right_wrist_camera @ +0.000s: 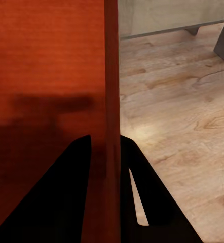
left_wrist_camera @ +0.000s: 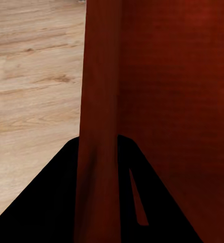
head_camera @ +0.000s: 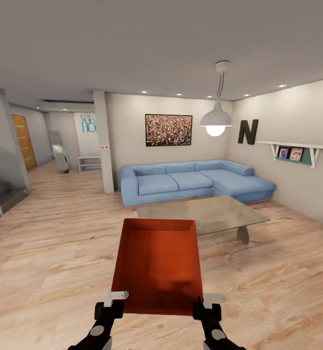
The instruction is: Move the two storage containers from the living room to the garage. In the garage, place one container on the floor and stack the other container on top of it (either order is fine).
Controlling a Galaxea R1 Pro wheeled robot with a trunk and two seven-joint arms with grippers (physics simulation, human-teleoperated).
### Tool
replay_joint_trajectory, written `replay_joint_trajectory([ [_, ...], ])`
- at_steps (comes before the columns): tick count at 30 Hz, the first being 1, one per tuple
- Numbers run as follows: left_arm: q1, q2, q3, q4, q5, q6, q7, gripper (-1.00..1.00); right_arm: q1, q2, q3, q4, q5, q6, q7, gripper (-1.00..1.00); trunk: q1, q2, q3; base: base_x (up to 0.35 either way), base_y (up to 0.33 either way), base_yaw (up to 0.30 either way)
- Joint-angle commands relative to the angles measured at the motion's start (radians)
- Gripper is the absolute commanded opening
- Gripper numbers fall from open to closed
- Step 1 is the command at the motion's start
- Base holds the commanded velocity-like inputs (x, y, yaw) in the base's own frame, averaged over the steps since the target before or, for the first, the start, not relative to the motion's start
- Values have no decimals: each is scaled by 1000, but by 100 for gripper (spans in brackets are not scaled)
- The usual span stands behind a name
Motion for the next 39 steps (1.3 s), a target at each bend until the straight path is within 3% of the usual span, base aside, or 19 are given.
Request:
replay_joint_trajectory([
  [1,-1,0,15,4,10,-6,13,-100,-1,1,-21,-35,17,-24,14,-100,0,-1,-2,0,0,300],
  [39,-1,0,16,28,8,-6,2,-100,-1,0,-21,-35,17,-24,14,-100,0,-1,-2,0,0,300],
])
